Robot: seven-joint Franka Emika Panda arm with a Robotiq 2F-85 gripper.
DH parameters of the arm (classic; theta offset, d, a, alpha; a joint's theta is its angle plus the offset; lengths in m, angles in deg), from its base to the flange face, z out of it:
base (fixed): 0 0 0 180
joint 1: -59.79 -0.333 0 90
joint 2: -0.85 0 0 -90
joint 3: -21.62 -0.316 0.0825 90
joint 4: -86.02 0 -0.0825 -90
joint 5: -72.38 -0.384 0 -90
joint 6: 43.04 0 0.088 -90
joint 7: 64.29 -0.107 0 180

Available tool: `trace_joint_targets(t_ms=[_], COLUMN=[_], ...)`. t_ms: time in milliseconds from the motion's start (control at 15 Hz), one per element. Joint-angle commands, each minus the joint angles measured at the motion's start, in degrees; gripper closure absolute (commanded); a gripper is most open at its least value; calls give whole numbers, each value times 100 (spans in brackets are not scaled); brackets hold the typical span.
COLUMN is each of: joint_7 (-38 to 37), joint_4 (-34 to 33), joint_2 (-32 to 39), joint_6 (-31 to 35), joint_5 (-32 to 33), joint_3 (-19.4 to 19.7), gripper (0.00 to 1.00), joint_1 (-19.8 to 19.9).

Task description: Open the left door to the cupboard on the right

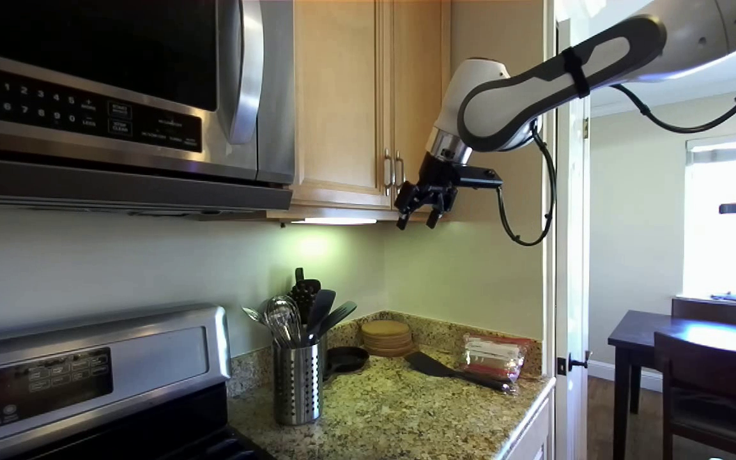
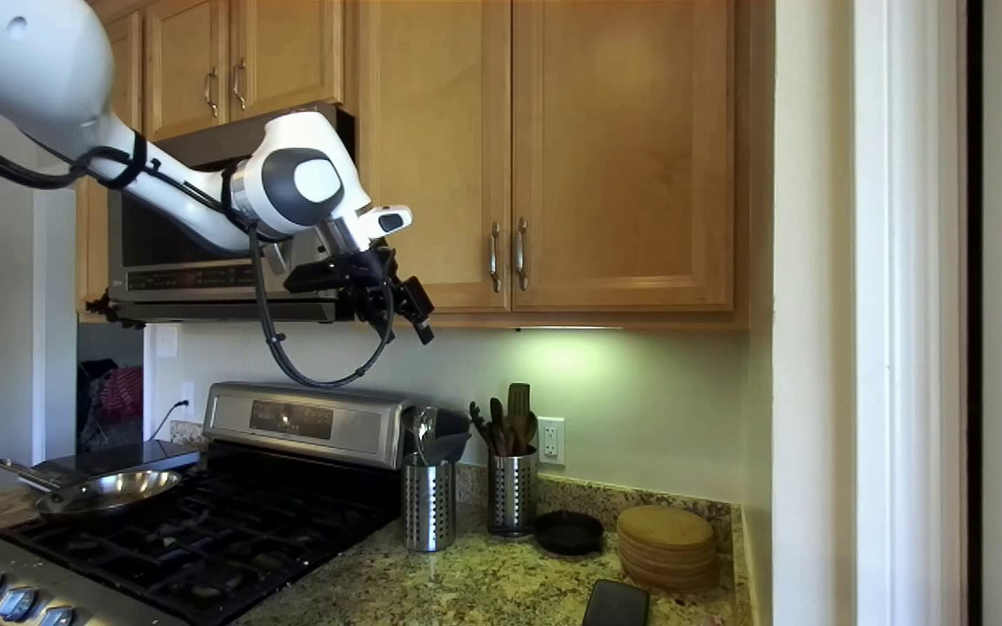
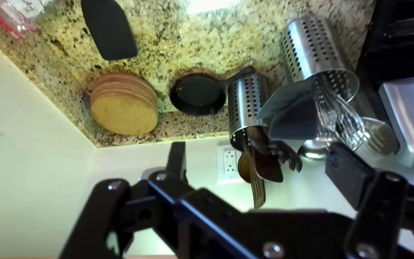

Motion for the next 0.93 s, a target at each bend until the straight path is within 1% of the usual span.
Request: trace_joint_targets(t_ms=[0,333,733,867], joint_7=[-374,-617,-556,-372], joint_4=[-507,-1098,-1729,-1941], joint_2=[379,444,624,781], joint_6=[317,364,490,572], joint_5=[573,1053,925,708], joint_3=[82,224,349,393], gripper=[0,0,0,0], joint_1=[130,168,143,86])
